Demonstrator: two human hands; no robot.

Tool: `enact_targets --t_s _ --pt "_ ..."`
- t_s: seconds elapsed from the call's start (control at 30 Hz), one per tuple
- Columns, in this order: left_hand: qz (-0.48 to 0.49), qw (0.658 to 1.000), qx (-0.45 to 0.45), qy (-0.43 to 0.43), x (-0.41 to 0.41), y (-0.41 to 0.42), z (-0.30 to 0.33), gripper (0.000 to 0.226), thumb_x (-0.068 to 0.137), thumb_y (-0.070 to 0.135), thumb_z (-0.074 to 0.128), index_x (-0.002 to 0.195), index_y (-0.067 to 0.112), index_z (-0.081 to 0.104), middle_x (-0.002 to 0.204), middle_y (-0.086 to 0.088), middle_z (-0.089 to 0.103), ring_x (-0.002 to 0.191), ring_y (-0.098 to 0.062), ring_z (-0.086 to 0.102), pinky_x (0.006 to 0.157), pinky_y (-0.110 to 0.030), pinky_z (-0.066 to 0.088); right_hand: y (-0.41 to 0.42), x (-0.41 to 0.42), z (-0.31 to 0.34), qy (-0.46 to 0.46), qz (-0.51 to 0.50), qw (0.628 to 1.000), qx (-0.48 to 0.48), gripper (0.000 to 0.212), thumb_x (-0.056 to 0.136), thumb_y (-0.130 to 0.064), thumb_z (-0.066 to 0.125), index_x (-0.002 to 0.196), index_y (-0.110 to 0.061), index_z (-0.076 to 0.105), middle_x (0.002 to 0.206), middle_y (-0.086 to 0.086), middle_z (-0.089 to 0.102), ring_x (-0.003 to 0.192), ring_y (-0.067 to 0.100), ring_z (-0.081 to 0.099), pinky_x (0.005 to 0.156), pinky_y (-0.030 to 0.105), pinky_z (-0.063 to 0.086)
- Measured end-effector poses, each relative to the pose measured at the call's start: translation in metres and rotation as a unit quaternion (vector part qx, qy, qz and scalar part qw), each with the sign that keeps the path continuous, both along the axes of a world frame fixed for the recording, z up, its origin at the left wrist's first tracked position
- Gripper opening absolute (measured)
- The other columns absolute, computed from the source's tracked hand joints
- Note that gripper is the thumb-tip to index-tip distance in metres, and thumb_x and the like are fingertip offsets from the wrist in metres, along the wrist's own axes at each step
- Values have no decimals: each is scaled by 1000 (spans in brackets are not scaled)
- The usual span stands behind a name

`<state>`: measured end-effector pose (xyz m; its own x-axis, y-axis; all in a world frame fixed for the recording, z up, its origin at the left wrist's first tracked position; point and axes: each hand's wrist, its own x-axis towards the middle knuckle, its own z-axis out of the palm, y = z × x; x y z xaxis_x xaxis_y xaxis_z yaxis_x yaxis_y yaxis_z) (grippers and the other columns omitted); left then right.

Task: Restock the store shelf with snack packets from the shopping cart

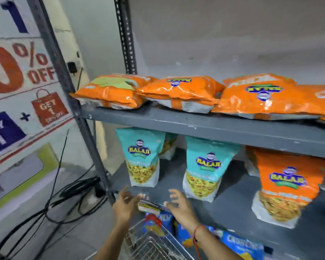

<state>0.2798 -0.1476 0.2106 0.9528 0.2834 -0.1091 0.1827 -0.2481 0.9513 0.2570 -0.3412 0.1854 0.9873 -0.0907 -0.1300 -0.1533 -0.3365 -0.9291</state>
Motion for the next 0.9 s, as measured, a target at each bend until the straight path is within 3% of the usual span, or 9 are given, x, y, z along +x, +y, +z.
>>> enact_targets --t_s 0.1,0.2,0.27,0.37,0.4,0.5,0.67,0.83,0.9 --pt "-30 999 7 13 32 10 -9 79 73 29 78 140 15 40 127 -19 58 114 -33 58 96 -47 48 11 48 -9 28 18 999 -14 65 82 -25 70 140 -20 40 132 6 52 118 22 54 99 37 48" --pt "-35 999 -18 17 64 15 -20 78 78 20 74 144 15 33 137 -18 52 119 -31 55 96 -43 47 22 88 -16 44 29 999 -2 84 80 -25 73 148 -21 25 135 -1 45 130 21 46 105 36 43" --pt "-40 997 -58 21 80 14 -27 75 78 11 74 141 16 35 132 -9 57 113 -24 59 88 -37 52 28 108 -21 40 41 998 12 90 75 -29 75 148 -22 23 138 -10 42 132 18 44 108 38 42" --pt "-73 993 -89 -1 93 13 -33 57 77 -2 70 121 26 45 90 23 73 83 -1 69 63 -14 54 36 129 -32 42 36 998 37 89 67 -41 75 141 -22 31 142 2 53 129 19 51 104 45 48" --pt "-82 993 -87 -9 97 13 -36 56 76 -3 70 117 28 49 87 22 75 84 -1 71 62 -14 55 38 132 -35 45 35 998 38 83 68 -39 76 137 -19 35 137 4 56 125 20 54 101 43 50" --pt "-86 992 -93 -19 104 17 -44 54 75 -4 71 115 28 56 109 2 72 95 -10 70 69 -19 56 45 134 -36 36 20 999 33 66 73 -28 75 129 -14 42 129 4 61 118 20 58 96 38 52" --pt "-107 989 -98 -24 105 21 -44 62 75 4 74 131 16 50 124 -6 66 111 -20 65 72 -18 56 49 134 -41 17 8 999 29 74 71 -34 76 133 -13 40 133 6 59 122 20 56 99 40 51" --pt "-105 987 -121 -21 87 17 -30 65 77 -2 70 135 11 45 118 1 64 92 5 65 65 -12 54 49 116 -32 -6 -16 998 56 99 61 -43 80 144 -26 28 140 0 50 128 14 49 106 42 47" --pt "-88 991 -93 -40 72 12 -17 60 78 2 70 132 14 46 110 8 61 90 5 62 66 -11 52 51 100 -26 -24 -35 997 65 105 61 -43 79 147 -28 21 148 3 42 136 17 40 111 45 40"
